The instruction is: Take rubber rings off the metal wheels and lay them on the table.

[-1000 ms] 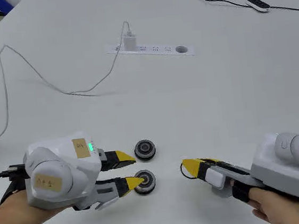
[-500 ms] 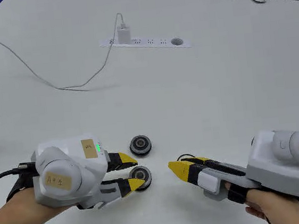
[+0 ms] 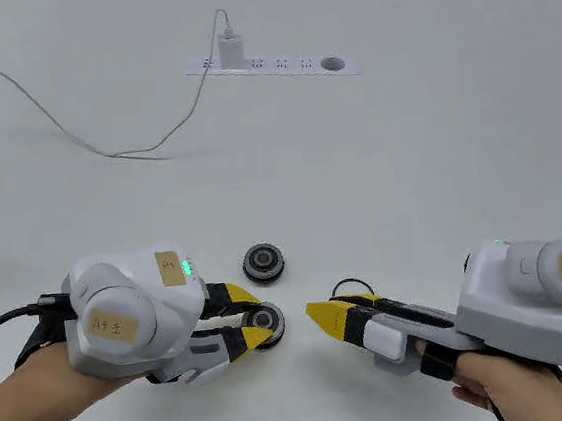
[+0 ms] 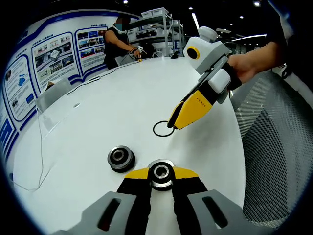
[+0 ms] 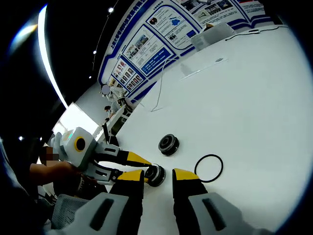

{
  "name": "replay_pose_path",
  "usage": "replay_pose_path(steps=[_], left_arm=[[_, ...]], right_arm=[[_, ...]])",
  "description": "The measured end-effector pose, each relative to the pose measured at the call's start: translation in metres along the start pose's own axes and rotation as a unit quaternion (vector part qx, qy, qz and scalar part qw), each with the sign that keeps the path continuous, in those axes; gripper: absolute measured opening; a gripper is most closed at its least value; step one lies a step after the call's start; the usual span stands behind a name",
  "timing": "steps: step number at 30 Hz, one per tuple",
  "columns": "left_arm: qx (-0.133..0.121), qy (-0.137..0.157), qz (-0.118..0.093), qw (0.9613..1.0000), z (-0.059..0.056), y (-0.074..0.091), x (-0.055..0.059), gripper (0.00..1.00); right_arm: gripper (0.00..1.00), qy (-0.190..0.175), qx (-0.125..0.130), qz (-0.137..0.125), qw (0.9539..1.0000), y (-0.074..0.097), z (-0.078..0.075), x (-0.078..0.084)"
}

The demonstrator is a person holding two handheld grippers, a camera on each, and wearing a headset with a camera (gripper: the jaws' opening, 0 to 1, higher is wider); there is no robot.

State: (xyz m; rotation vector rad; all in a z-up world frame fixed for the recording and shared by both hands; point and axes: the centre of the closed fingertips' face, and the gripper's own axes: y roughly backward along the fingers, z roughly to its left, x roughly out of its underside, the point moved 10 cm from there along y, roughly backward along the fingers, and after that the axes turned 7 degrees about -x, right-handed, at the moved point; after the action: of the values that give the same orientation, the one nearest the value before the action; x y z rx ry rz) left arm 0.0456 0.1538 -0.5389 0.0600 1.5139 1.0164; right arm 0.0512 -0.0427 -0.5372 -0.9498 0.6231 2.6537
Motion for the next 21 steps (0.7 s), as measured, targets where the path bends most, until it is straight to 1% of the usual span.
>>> replay_pose_path(steps=[2,5,10,14,17,19,21], left_arm=[[0.002,0.000,0.003,1.0000,0.000,0.000,0.000,0.14],[0.004,0.002,0.004,1.0000,0.000,0.000,0.001,0.14],[0.007,-0.007,0.003,1.0000,0.001,0.000,0.001,0.14],[0.007,-0.011,0.002,0.9999,0.002,0.000,0.001,0.14],[0.008,-0.014,0.004,0.9999,0.002,0.000,0.001,0.14],[0.010,-0.012,0.009,0.9998,0.002,0.000,0.000,0.13],[0.013,-0.019,0.012,0.9997,0.003,-0.001,0.000,0.13]], right_arm=[[0.24,-0.001,-0.001,0.002,1.0000,-0.001,0.000,0.001],[0.24,-0.004,-0.004,0.002,1.0000,-0.002,0.001,0.002],[0.24,-0.005,-0.011,0.007,0.9999,-0.005,0.003,0.005],[0.24,-0.004,-0.025,0.013,0.9996,-0.009,0.006,0.008],[0.27,-0.005,-0.036,0.018,0.9992,-0.013,0.010,0.012],[0.32,-0.004,-0.045,0.022,0.9988,-0.016,0.013,0.014],[0.36,-0.014,-0.052,0.025,0.9982,-0.019,0.015,0.015]])
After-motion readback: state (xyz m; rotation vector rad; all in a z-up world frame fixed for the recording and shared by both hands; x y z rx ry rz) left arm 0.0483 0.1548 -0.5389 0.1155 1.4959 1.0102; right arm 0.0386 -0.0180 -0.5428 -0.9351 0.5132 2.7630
